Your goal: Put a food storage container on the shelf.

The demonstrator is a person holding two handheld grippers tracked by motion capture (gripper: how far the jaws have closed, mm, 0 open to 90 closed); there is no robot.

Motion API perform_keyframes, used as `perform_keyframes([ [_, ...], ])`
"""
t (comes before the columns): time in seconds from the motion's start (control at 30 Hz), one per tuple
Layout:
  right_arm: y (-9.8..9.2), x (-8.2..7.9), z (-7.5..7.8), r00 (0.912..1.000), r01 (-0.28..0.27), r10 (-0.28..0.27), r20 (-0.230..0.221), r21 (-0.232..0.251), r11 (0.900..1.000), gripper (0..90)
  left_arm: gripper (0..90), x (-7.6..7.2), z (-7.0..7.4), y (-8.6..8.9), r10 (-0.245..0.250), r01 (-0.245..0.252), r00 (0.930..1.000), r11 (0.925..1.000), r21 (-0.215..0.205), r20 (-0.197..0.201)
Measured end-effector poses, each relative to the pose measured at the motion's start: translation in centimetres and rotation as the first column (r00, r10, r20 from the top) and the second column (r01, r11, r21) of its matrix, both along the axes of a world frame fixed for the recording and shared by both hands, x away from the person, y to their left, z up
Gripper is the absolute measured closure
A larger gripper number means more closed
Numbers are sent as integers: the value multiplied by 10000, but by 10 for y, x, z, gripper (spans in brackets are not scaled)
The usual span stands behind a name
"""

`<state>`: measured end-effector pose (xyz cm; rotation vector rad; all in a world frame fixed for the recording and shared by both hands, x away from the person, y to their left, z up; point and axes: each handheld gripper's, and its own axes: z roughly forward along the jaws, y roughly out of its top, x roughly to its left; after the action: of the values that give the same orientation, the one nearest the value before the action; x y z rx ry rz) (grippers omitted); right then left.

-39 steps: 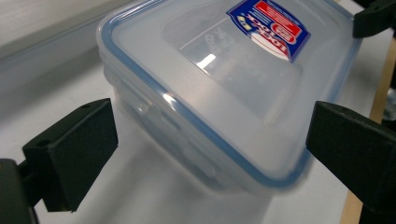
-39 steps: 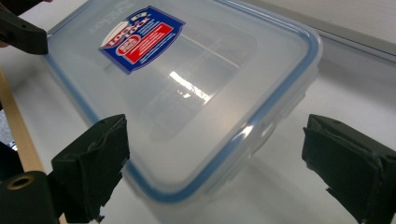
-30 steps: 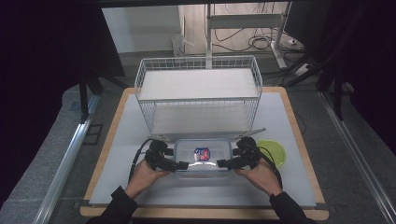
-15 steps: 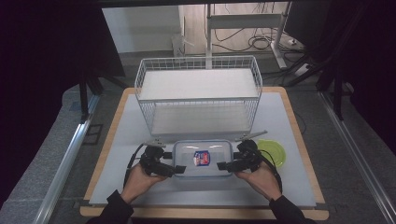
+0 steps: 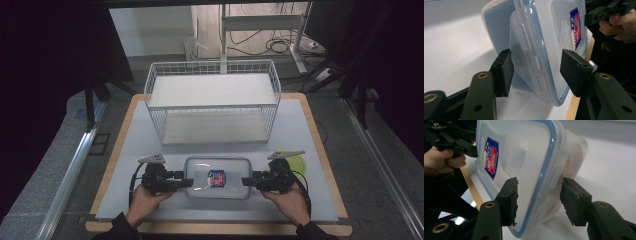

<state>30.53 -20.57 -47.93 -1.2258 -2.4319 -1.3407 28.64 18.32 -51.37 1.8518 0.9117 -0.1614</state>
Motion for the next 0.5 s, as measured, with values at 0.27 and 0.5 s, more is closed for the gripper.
perform_keyframes([
  [0.27,-1,2,-6,9998,-34,42,-211,384,9993,470,483,-4,-1,4,-125,124,9999,9998,-150,-92],
  [0.5,-4,1,-9,9987,177,-142,-483,729,9972,503,488,-5,0,3,83,-86,9997,9998,-169,-213],
])
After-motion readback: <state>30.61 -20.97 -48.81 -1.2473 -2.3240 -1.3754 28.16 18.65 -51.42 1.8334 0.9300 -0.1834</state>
